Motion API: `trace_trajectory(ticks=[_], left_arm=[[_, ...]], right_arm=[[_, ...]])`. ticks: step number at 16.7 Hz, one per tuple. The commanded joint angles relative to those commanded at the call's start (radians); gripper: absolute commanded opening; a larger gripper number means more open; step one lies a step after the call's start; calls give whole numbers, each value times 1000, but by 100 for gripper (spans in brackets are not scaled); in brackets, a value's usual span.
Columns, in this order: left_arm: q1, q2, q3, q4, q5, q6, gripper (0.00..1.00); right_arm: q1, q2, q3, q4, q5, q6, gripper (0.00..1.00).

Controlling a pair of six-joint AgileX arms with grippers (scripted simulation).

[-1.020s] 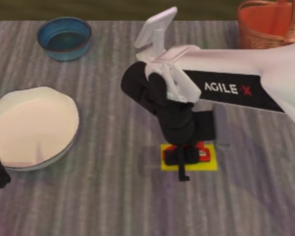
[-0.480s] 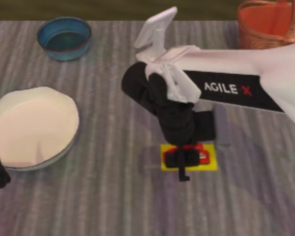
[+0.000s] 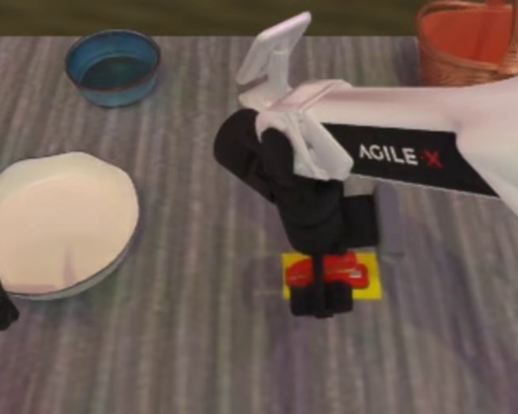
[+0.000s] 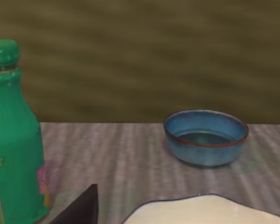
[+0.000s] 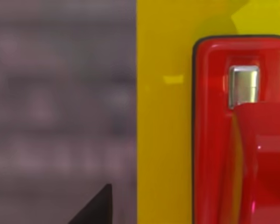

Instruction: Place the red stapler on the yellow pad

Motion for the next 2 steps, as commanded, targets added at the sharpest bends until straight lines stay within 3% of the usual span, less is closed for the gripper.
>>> trace_trajectory(ticks=[2], left_arm=[[0, 0, 0, 0, 0, 0, 100]], right_arm=[[0, 0, 0, 0, 0, 0, 100]])
